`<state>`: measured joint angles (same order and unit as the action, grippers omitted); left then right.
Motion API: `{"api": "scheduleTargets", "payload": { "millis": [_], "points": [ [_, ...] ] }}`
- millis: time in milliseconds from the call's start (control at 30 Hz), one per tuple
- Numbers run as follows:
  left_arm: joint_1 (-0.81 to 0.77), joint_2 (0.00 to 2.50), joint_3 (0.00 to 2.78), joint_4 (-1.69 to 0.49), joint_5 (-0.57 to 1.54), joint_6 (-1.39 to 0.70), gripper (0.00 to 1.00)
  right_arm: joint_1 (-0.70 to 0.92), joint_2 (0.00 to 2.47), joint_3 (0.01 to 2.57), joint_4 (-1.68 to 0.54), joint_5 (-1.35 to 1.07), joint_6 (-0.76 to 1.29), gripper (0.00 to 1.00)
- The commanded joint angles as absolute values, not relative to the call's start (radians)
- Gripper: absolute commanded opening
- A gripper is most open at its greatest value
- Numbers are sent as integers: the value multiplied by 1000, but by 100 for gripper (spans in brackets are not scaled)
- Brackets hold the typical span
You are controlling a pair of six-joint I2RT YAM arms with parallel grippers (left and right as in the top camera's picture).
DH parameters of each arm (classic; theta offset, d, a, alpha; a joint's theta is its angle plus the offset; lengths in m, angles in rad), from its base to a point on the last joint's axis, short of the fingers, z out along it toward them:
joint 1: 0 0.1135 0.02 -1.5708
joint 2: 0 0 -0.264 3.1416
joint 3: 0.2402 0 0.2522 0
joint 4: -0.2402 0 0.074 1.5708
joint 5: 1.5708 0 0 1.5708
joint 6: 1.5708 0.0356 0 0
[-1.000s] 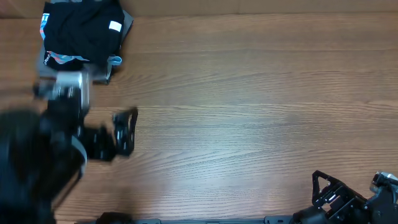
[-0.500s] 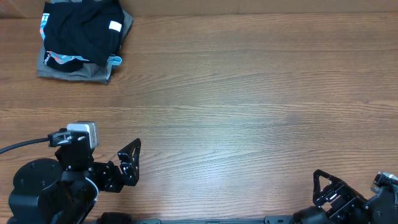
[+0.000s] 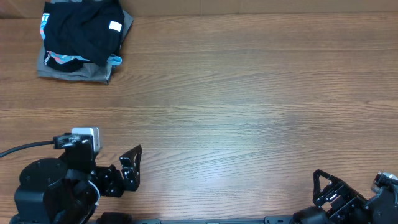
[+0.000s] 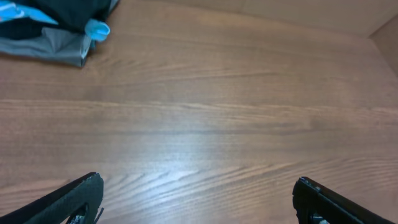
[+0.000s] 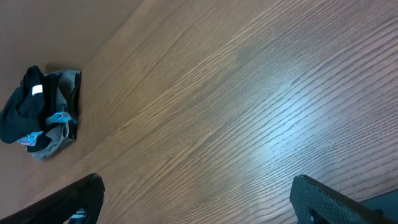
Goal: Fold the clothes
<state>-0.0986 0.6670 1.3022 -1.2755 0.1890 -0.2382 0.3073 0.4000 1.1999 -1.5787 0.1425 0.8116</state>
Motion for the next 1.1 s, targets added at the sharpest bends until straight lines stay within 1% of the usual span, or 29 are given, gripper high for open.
{"api": "scheduleTargets", "payload": {
  "millis": [0, 67, 233, 333, 400, 467, 533, 633, 833, 967, 1067],
  "points": [
    [-105, 665, 1295, -1289, 176, -258, 100, 300, 392, 1198, -1573, 153, 815, 100],
    [-105, 665, 1295, -1290, 176, -258, 100, 295, 392, 1199, -1577, 153, 815, 100],
    [-105, 665, 1295, -1290, 176, -258, 100, 218, 382, 1198, -1571, 185, 781, 100],
    [-105, 665, 1295, -1290, 176, -258, 100, 162, 352, 1166, -1515, 265, 769, 100],
    [-105, 665, 1295, -1290, 176, -258, 100, 139, 316, 1107, -1443, 289, 722, 100],
    [-105, 665, 1295, -1290, 176, -258, 100, 112, 223, 915, -1213, 287, 624, 100],
    [-105, 665, 1295, -1290, 176, -259, 100, 102, 176, 802, -1079, 278, 600, 100],
    [-105, 665, 1295, -1290, 176, -258, 100, 86, 109, 603, -822, 222, 530, 100],
    [-105, 665, 1295, -1290, 176, -258, 100, 55, 51, 265, -310, 78, 488, 100],
    [-105, 665, 1295, -1290, 176, -258, 100, 51, 23, 100, -73, 65, 488, 100],
    [-105, 665, 1295, -1290, 176, -259, 100, 51, 2, 28, 29, 65, 474, 100]
  ]
}}
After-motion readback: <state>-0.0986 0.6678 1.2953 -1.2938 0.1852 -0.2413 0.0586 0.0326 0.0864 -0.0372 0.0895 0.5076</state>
